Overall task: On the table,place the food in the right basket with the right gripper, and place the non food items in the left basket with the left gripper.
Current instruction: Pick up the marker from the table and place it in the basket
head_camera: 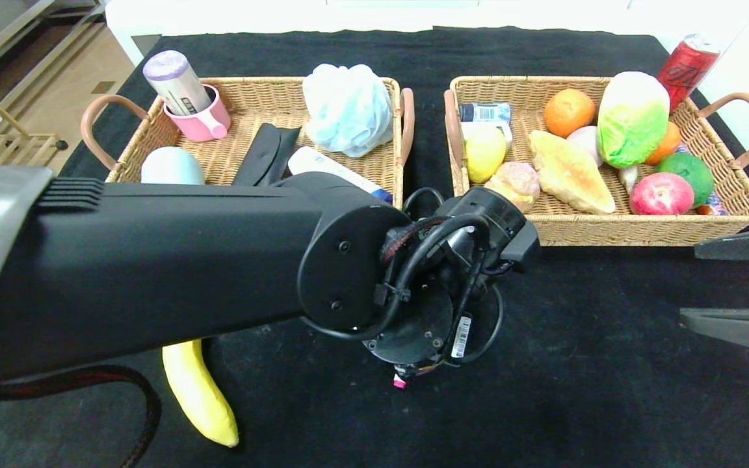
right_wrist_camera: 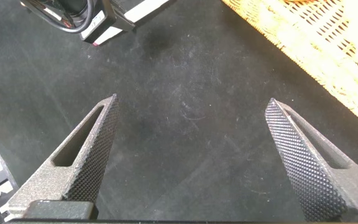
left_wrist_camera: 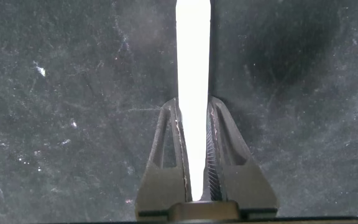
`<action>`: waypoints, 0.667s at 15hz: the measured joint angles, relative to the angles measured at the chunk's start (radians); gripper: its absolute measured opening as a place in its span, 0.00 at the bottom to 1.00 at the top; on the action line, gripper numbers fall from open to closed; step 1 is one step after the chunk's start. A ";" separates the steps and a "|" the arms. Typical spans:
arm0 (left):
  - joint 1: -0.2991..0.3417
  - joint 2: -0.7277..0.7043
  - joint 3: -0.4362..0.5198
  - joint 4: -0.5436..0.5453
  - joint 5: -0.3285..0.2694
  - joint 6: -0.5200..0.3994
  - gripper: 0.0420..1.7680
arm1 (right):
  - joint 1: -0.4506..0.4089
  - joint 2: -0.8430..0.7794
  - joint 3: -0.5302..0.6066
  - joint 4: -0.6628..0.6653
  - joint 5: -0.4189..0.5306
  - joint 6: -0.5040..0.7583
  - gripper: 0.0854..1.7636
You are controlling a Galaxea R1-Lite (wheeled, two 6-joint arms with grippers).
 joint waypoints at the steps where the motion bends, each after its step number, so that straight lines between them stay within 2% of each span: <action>1: 0.000 -0.001 -0.001 0.006 0.000 0.000 0.13 | 0.000 0.000 0.000 0.000 0.000 0.000 0.97; 10: 0.000 -0.027 0.008 0.019 -0.002 -0.006 0.13 | 0.003 0.000 0.000 0.000 -0.001 0.000 0.97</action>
